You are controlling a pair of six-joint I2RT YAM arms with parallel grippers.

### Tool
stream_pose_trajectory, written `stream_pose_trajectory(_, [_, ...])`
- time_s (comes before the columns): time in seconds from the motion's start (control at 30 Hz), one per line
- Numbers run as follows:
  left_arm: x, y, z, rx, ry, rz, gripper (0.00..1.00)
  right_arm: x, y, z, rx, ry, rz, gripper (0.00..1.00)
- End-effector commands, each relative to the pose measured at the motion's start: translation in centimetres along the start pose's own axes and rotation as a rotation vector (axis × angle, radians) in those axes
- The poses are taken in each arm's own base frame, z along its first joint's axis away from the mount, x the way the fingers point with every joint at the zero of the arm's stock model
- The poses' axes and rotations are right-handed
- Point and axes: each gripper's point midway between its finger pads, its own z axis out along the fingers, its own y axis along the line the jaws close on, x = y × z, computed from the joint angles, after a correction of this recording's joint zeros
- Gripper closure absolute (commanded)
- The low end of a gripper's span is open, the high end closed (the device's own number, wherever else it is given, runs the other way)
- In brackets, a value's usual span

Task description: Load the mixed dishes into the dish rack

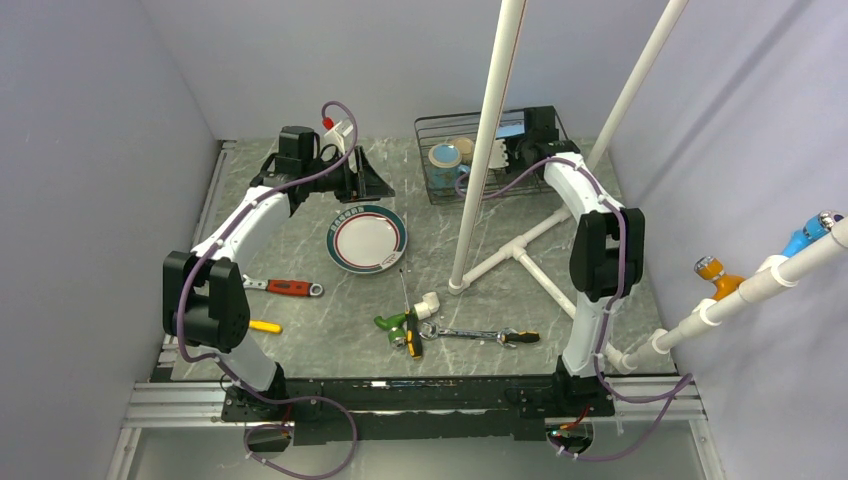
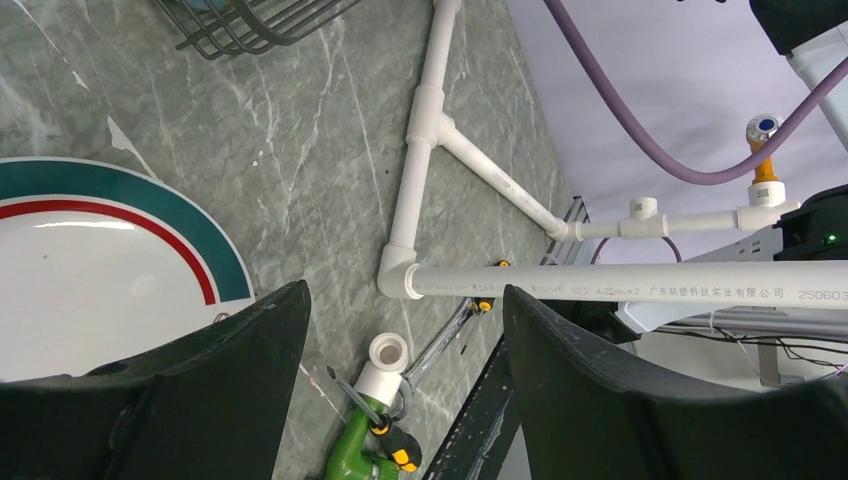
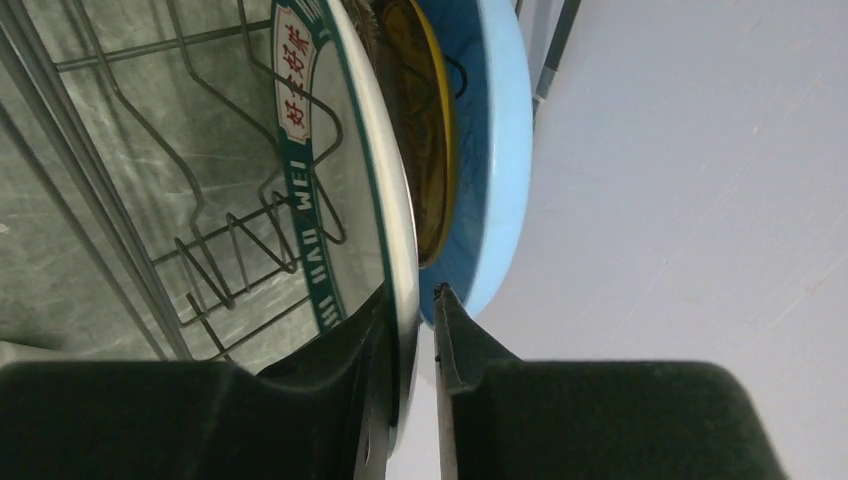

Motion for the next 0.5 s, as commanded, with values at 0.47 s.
stream_pose_trajectory(0.47, [-0.4, -0.5, -0.2, 0.026, -0.009, 0.030, 0.25, -2.3, -2.3, -2.8, 0.082, -0.049, 0.066, 0.66])
